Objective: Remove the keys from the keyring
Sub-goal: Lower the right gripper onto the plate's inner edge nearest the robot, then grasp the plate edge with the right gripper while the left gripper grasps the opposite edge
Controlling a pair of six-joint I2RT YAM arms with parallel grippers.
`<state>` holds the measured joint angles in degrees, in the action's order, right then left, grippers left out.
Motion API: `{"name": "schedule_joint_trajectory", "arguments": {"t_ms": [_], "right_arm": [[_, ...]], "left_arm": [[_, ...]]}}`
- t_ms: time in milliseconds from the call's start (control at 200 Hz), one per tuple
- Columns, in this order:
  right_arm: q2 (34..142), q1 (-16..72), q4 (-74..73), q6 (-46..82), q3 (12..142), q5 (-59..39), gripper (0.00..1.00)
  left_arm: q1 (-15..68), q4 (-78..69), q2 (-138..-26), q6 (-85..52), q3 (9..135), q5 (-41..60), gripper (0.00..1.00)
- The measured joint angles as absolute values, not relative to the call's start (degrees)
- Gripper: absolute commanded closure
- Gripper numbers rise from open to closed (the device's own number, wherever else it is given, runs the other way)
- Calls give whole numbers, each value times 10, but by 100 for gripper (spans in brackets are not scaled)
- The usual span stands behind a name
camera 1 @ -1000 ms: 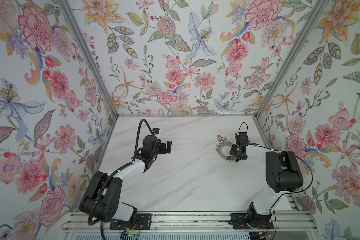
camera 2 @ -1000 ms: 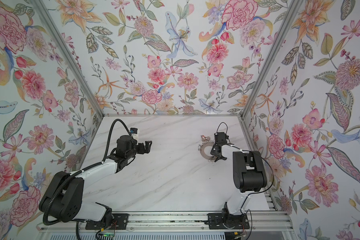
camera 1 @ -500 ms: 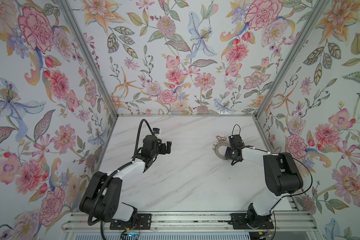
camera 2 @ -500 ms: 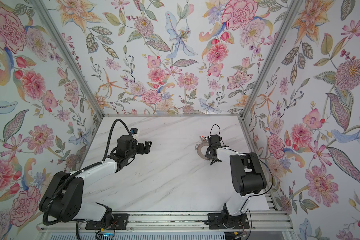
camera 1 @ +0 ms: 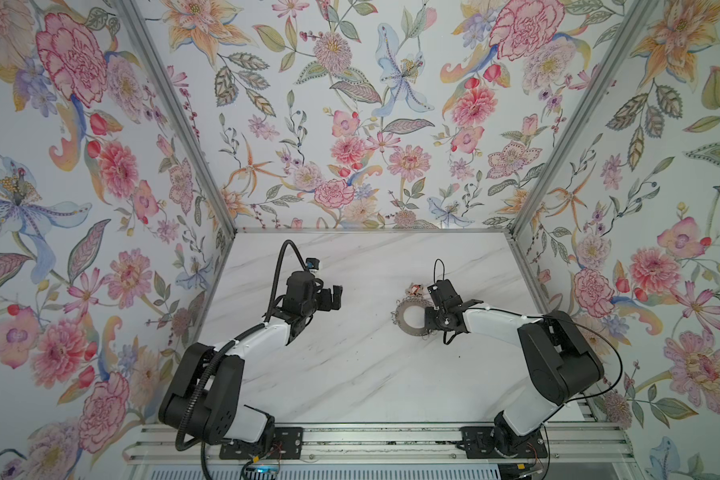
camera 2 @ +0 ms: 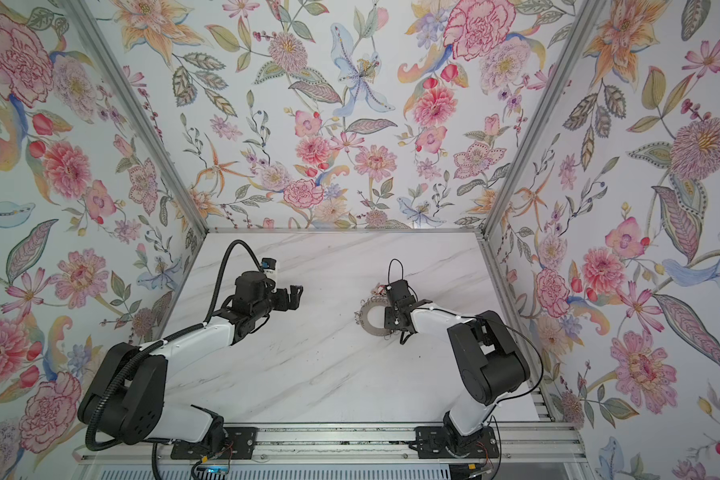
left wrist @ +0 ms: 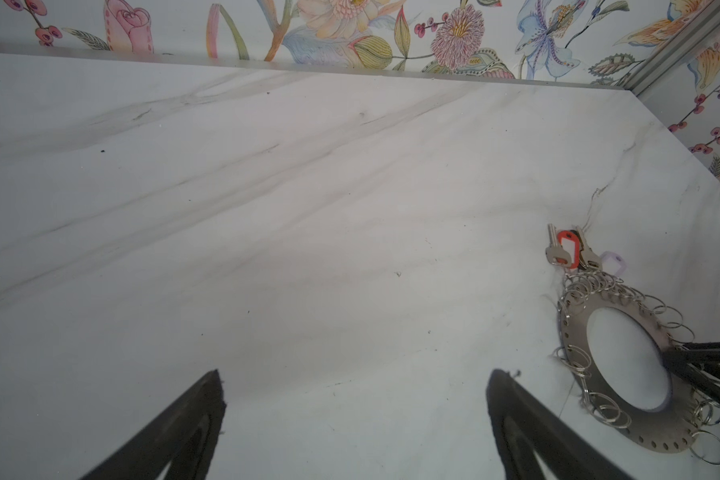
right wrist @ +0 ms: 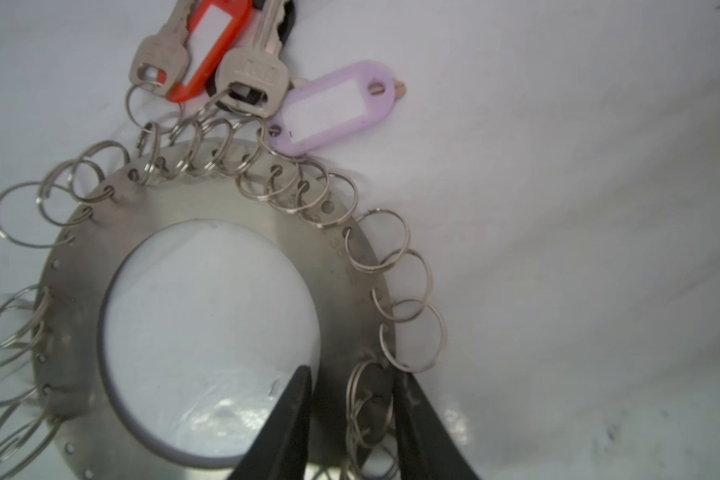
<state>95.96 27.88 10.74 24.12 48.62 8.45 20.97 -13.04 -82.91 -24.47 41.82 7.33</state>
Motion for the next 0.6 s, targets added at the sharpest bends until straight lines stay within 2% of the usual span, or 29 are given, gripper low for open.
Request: {"name": "schedule_joint_trajectory", "arguments": {"t_ms": [325,601], "right_arm": [[951,363,73,191,470,30,63],[945,384,68,184,469,-49,51]], "left_arm": [[228,-113,-826,-250,399,112,1],[275,-77,-826,-272,396,135,1]]}}
